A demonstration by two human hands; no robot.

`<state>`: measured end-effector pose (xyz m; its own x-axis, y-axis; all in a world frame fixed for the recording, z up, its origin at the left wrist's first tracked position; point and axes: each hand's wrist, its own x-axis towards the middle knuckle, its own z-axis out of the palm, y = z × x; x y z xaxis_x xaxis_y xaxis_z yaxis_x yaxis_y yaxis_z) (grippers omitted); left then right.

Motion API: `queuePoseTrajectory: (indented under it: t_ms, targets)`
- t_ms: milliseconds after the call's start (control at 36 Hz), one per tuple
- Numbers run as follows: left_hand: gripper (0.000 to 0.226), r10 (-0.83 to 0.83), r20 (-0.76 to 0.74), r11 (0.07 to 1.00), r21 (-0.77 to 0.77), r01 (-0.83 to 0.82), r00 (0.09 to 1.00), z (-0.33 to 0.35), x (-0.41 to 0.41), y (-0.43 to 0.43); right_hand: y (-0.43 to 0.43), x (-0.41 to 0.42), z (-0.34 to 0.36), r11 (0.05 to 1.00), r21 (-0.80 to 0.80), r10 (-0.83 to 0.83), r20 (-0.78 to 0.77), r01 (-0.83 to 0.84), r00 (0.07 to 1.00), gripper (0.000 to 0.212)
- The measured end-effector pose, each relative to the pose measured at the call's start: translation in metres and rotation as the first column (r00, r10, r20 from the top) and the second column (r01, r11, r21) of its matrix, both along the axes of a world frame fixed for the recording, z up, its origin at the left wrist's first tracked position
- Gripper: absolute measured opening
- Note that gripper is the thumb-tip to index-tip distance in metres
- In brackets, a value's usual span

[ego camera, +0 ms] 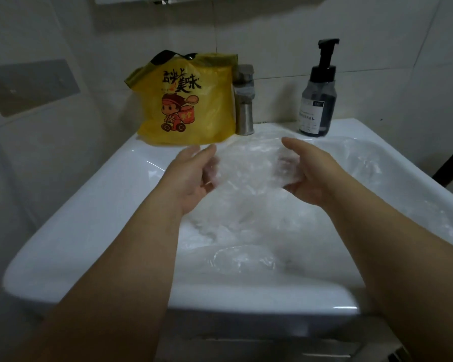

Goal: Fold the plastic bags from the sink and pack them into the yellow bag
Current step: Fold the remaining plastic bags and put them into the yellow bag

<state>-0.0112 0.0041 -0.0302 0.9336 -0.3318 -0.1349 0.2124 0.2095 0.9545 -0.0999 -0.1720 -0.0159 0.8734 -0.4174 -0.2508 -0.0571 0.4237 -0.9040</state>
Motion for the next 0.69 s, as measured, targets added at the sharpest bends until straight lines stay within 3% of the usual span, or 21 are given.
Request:
queuePoseTrajectory:
  t_ms: [56, 111, 167, 278, 444, 583, 694]
  targets:
    - [0.056, 0.037, 0.063, 0.999, -0.032, -0.035, 0.997, -0.001, 0.0, 0.003, -0.006, 0.0, -0.003, 0.999, 0.036, -0.018, 0.026, 0.017, 0.999, 0.057]
    - [0.054, 0.018, 0.103, 0.998, -0.055, -0.012, 0.995, 0.001, -0.005, 0.007, -0.01, -0.004, -0.005, 1.0, -0.005, -0.025, 0.095, 0.025, 0.995, 0.077]
    - [0.049, -0.025, 0.124, 0.998, -0.058, 0.033, 0.992, 0.004, -0.012, 0.008, -0.009, -0.01, -0.004, 0.996, -0.081, 0.052, 0.15, -0.04, 0.987, 0.072]
    - [0.043, -0.083, 0.155, 0.996, -0.012, 0.086, 0.984, 0.005, -0.018, 0.013, -0.005, -0.018, -0.002, 0.969, -0.185, 0.187, 0.109, -0.165, 0.976, 0.054]
    - [0.032, 0.018, 0.295, 0.981, 0.181, -0.074, 0.955, -0.001, -0.021, 0.017, -0.004, -0.02, -0.004, 0.942, -0.282, 0.195, 0.025, -0.18, 0.98, 0.065]
    - [0.039, 0.053, 0.471, 0.938, 0.279, -0.206, 0.88, -0.006, -0.02, 0.019, -0.001, -0.019, -0.009, 0.776, -0.587, 0.18, -0.147, -0.232, 0.973, 0.071]
    - [0.031, 0.031, 0.605, 0.873, 0.371, -0.316, 0.796, -0.01, -0.02, 0.017, -0.003, -0.016, -0.015, 0.52, -0.821, 0.057, -0.24, -0.234, 0.969, 0.045]
